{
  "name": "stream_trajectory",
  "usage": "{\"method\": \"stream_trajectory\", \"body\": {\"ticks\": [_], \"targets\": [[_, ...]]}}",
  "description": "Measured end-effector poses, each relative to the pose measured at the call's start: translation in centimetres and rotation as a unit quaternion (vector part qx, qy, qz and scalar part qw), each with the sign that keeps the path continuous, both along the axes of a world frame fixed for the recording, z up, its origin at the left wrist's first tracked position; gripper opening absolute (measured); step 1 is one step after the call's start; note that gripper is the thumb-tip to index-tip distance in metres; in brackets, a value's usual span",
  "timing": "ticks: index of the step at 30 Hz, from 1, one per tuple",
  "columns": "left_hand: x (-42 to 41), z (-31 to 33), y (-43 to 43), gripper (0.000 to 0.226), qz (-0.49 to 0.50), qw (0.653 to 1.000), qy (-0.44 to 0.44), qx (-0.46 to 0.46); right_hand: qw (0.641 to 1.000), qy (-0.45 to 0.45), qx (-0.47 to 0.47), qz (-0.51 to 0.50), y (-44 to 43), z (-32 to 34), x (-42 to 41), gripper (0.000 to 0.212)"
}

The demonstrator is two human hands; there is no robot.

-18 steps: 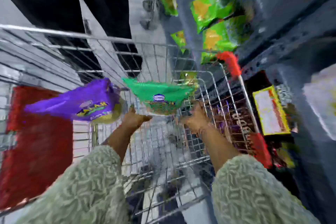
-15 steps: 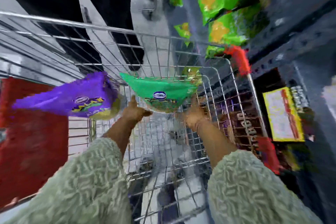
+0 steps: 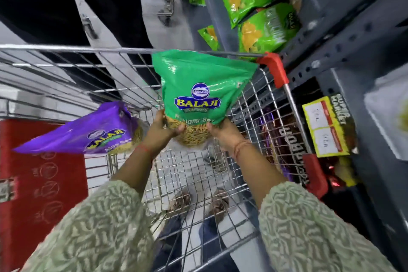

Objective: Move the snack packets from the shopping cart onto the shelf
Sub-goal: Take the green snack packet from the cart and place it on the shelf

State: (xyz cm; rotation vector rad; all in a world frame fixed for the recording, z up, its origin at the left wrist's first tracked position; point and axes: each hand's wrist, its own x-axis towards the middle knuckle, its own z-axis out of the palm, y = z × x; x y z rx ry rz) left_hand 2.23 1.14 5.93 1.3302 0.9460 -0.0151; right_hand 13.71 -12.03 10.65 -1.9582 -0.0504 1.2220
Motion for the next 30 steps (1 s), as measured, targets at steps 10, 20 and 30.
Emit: {"method": "stream_trajectory", "body": {"ticks": [10,20,30], "targets": [[-2.6,14.5,-5.5,0.050,-0.068,0.979,-0.129,0.144,0.960,-0.090,0.169,-0.206,-7.3,12.5,-6.3,0.031],[-3.0,22.9,-17.2,0.044,-0.241,0.929,-0.229,0.160,0.876,-0.268,0.177,-0.359,-21.4,19.3,-12.6,0.019],[-3.8,25.8,-37.0,0.040,-0.393,0.859,-0.296,0.143,0.782,-0.361,0.145,-0.488,-40.6,22.6,-19.8,0.009]]}}
